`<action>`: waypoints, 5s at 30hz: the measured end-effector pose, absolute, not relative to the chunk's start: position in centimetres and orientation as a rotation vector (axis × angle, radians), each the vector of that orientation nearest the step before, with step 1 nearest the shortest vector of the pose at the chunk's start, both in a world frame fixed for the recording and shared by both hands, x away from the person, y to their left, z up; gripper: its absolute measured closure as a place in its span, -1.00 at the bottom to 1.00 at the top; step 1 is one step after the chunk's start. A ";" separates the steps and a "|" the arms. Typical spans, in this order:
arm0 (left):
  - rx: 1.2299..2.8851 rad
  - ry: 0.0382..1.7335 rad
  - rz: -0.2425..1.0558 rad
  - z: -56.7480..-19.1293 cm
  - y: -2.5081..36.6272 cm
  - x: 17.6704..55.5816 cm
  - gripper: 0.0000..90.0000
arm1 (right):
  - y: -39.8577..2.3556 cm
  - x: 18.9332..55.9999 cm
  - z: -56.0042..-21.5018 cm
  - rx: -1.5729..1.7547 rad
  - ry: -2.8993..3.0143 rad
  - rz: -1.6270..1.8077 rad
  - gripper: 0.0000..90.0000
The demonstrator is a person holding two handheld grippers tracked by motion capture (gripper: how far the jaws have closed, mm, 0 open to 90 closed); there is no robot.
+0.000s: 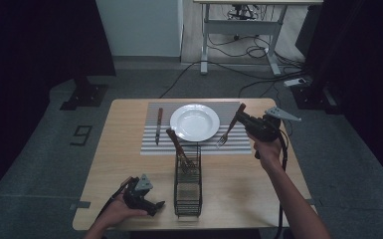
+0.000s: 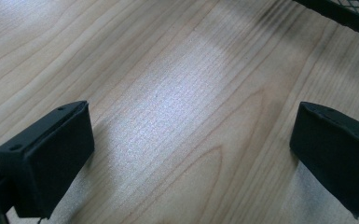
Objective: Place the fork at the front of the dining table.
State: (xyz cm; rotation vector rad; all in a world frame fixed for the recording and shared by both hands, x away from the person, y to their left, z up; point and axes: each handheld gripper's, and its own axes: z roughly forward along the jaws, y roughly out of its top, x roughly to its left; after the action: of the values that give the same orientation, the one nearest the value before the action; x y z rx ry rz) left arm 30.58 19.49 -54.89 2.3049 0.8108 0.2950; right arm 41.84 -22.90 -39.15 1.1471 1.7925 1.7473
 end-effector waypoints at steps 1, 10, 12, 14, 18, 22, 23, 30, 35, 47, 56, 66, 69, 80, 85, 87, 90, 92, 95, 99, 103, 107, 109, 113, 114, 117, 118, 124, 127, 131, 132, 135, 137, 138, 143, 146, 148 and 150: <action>2.305 0.811 0.295 -54.9 19.5 30.6 -1.00 | -22.9 41.9 -39.2 1.150 1.791 1.741 0.80; 2.305 0.811 0.295 -54.9 19.5 30.6 -1.00 | -23.7 42.5 -39.8 1.174 1.774 1.688 0.80; 2.305 0.812 0.294 -54.9 19.5 30.6 -1.00 | -23.8 42.7 -40.0 1.179 1.771 1.672 0.80; 2.305 0.811 0.295 -54.9 19.5 30.6 -1.00 | -24.0 42.8 -40.1 1.182 1.772 1.655 0.80; 2.305 0.811 0.295 -54.9 19.5 30.6 -1.00 | -24.2 43.1 -40.4 1.192 1.771 1.634 0.79; 2.305 0.811 0.295 -54.9 19.5 30.6 -1.00 | -24.3 43.4 -40.7 1.201 1.775 1.601 0.79; 2.305 0.811 0.295 -54.9 19.5 30.6 -1.00 | -24.4 43.4 -40.7 1.199 1.776 1.595 0.80; 2.305 0.810 0.295 -54.9 19.5 30.6 -1.00 | -24.5 43.7 -41.0 1.204 1.777 1.554 0.79; 2.305 0.810 0.295 -54.9 19.5 30.6 -1.00 | -24.7 44.0 -41.3 1.211 1.774 1.501 0.79; 2.306 0.810 0.295 -54.9 19.5 30.6 -1.00 | -23.9 45.3 -42.8 1.215 1.809 1.359 0.79; 2.307 0.810 0.296 -54.9 19.5 30.6 -1.00 | -23.2 46.1 -43.9 1.224 1.807 1.313 0.79; 2.306 0.809 0.296 -54.9 19.5 30.6 -1.00 | -23.1 46.5 -44.8 1.234 1.804 1.297 0.79; 2.307 0.810 0.295 -54.9 19.5 30.6 -1.00 | -22.9 46.6 -44.8 1.228 1.803 1.301 0.79; 2.306 0.812 0.296 -54.9 19.4 30.6 -1.00 | -22.8 47.1 -45.0 1.234 1.804 1.313 0.79; 2.306 0.812 0.295 -54.9 19.4 30.6 -1.00 | -22.5 47.4 -44.9 1.224 1.815 1.307 0.78; 2.306 0.812 0.296 -54.9 19.4 30.6 -1.00 | -22.3 47.5 -45.0 1.218 1.816 1.308 0.78; 2.306 0.811 0.295 -54.9 19.4 30.6 -1.00 | -22.2 47.8 -45.1 1.216 1.820 1.303 0.78; 2.307 0.811 0.296 -54.9 19.4 30.6 -1.00 | -22.1 48.0 -45.0 1.221 1.829 1.293 0.78; 2.307 0.811 0.295 -54.9 19.4 30.6 -1.00 | -22.0 48.5 -45.1 1.226 1.831 1.290 0.78; 2.307 0.810 0.295 -54.9 19.4 30.6 -1.00 | -21.7 49.2 -45.2 1.239 1.835 1.276 0.78; 2.307 0.810 0.295 -54.9 19.4 30.6 -1.00 | -21.6 49.6 -45.5 1.251 1.827 1.276 0.78; 2.305 0.811 0.296 -54.9 19.4 30.7 -1.00 | -21.5 50.2 -45.7 1.275 1.838 1.262 0.78; 2.305 0.812 0.295 -54.9 19.3 30.7 -1.00 | -21.4 50.5 -45.7 1.283 1.846 1.251 0.78; 2.306 0.811 0.296 -54.9 19.3 30.7 -1.00 | -21.2 51.2 -45.7 1.296 1.853 1.240 0.78; 2.305 0.812 0.295 -54.9 19.3 30.7 -1.00 | -21.2 51.5 -45.8 1.303 1.859 1.232 0.78; 2.304 0.813 0.295 -54.9 19.3 30.7 -1.00 | -21.0 52.1 -45.8 1.315 1.869 1.215 0.78; 2.304 0.813 0.295 -54.9 19.3 30.7 -1.00 | -20.9 52.4 -45.9 1.317 1.874 1.205 0.78; 2.304 0.813 0.294 -54.9 19.3 30.7 -1.00 | -20.3 53.7 -46.3 1.334 1.894 1.182 0.78; 2.304 0.813 0.295 -54.9 19.3 30.7 -1.00 | -19.9 54.3 -46.5 1.336 1.903 1.168 0.78; 2.303 0.814 0.295 -54.9 19.3 30.7 -1.00 | -19.6 54.9 -47.0 1.349 1.903 1.159 0.78; 2.303 0.814 0.295 -54.9 19.3 30.7 -1.00 | -19.5 55.1 -47.1 1.353 1.904 1.155 0.78; 2.302 0.816 0.296 -54.9 19.3 30.7 -1.00 | -19.2 55.6 -47.2 1.360 1.917 1.135 0.78; 2.302 0.817 0.296 -54.9 19.3 30.7 -1.00 | -19.0 56.0 -47.4 1.364 1.926 1.123 0.78; 2.302 0.817 0.296 -54.9 19.3 30.7 -1.00 | -18.9 56.2 -47.5 1.369 1.929 1.119 0.78; 2.304 0.816 0.297 -54.9 19.3 30.7 -1.00 | -18.6 57.2 -48.5 1.412 1.925 1.103 0.78; 2.304 0.816 0.297 -54.9 19.3 30.7 -1.00 | -18.5 57.8 -49.1 1.434 1.922 1.091 0.78; 2.304 0.816 0.297 -54.9 19.3 30.7 -1.00 | -18.4 58.1 -49.4 1.452 1.916 1.088 0.78; 2.304 0.816 0.297 -54.9 19.3 30.7 -1.00 | -18.5 58.4 -49.6 1.462 1.914 1.081 0.78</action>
State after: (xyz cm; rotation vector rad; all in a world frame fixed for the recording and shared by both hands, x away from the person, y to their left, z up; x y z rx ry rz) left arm 30.68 19.32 -54.89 2.3038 0.8159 0.2970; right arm 58.35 -18.46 -49.60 1.4623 1.9142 1.0812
